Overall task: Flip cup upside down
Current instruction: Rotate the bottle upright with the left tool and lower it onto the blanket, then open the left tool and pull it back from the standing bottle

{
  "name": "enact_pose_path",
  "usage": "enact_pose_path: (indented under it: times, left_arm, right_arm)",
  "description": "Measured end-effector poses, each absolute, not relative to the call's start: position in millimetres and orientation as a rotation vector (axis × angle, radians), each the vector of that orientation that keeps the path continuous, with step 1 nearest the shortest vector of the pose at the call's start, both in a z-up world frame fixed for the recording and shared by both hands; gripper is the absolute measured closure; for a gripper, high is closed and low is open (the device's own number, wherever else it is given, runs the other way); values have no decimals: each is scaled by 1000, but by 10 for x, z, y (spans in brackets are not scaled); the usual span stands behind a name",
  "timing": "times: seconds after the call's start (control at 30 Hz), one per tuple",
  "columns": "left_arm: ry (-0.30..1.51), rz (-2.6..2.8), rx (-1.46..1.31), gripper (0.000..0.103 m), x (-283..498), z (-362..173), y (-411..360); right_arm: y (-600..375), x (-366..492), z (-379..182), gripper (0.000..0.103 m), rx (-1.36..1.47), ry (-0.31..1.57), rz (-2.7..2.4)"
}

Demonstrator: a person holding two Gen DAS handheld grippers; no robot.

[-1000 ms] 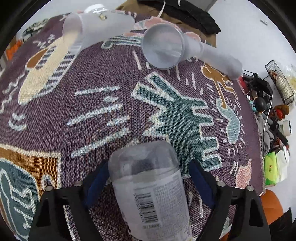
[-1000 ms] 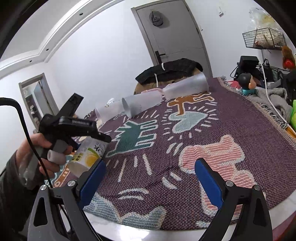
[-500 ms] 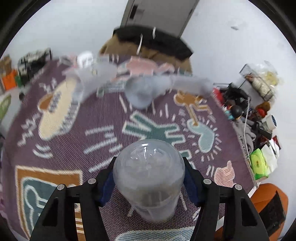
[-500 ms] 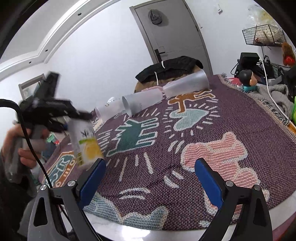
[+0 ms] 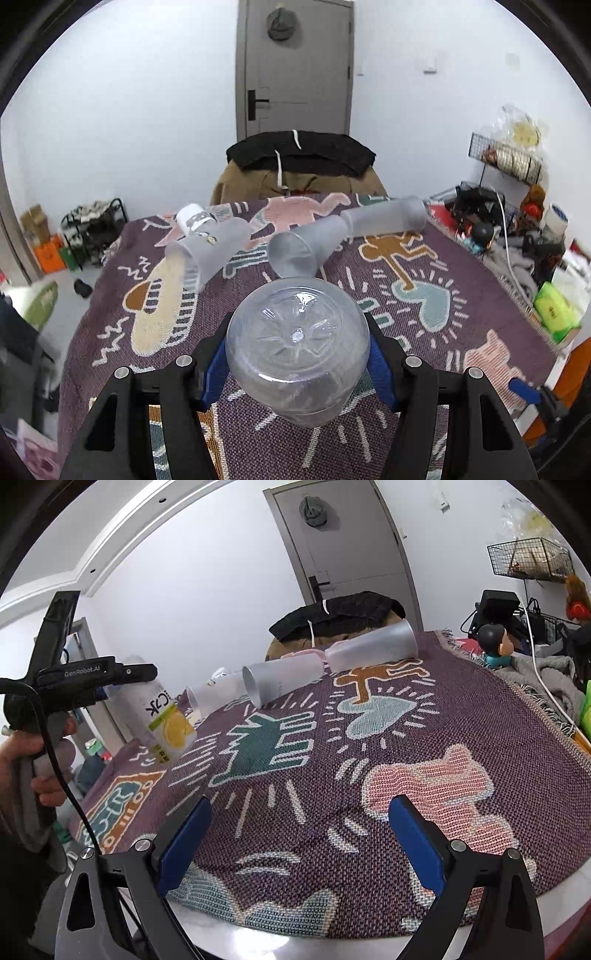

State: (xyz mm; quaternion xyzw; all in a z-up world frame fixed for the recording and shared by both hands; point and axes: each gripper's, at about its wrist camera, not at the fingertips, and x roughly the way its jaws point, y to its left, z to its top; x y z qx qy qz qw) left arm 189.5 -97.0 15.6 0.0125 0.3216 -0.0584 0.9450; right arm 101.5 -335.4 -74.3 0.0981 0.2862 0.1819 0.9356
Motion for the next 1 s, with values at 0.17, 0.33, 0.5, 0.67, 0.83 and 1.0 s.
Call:
enact_pose_path:
  times: [0.17,0.33,0.5,0.67,0.83,1.0]
  left_arm:
    - [669,-131,93,38,1948,13,-1221]
    - [691,-149,166,38,1990,-170,-1501]
    - [680,-67,251,34,2038,-303,-1635]
    - [700,-99,232,27,2011,-285,-1596]
    - [690,-98,114,17,1958,-134,-1401]
    - [627,-79,85,8,1803,104,-1240]
  right_arm:
    - [-3395,1008,-746,6,205,578,355]
    - [-3474,1025,-745,6,223,572,339]
    - [-3514,1039,-748,6,237,572,337]
    - [-3512,1029,-735,6,239,568,340]
    - [-3481,1002,-703,6,226,568,344]
    - [-3446,1010,-614,6,219,564,342]
